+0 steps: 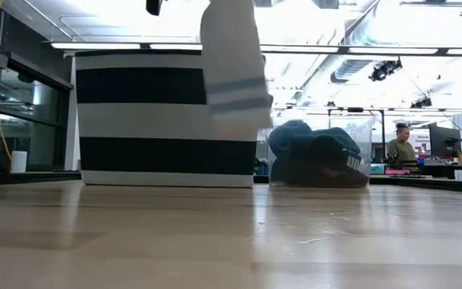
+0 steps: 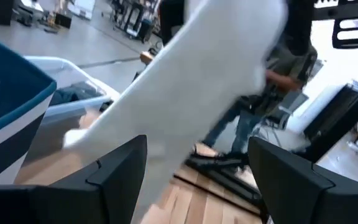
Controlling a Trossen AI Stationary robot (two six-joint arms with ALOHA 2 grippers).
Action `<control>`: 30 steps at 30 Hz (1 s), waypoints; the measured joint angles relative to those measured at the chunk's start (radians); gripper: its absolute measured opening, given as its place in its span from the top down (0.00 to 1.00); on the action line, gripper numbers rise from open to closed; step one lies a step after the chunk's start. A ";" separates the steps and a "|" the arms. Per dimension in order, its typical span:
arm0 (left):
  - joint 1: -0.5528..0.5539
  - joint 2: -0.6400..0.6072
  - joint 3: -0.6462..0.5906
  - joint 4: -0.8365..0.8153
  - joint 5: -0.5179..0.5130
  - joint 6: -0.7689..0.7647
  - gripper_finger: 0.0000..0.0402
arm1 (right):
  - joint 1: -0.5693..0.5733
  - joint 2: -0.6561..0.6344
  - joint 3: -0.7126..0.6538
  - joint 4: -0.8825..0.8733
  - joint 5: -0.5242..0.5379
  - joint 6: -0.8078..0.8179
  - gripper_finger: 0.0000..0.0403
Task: Pick & Place Cloths
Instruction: Put the white sock into the light blue bin
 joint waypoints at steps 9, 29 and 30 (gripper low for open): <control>0.000 0.088 0.000 0.171 -0.074 0.025 0.32 | -0.017 0.008 0.000 0.027 -0.234 -0.012 0.99; 0.000 0.171 0.000 0.415 0.233 0.032 0.32 | -0.037 0.006 0.000 0.067 -0.325 -0.030 0.99; 0.000 0.171 0.000 0.415 0.245 0.028 0.32 | -0.038 0.006 0.000 0.072 -0.325 -0.031 0.99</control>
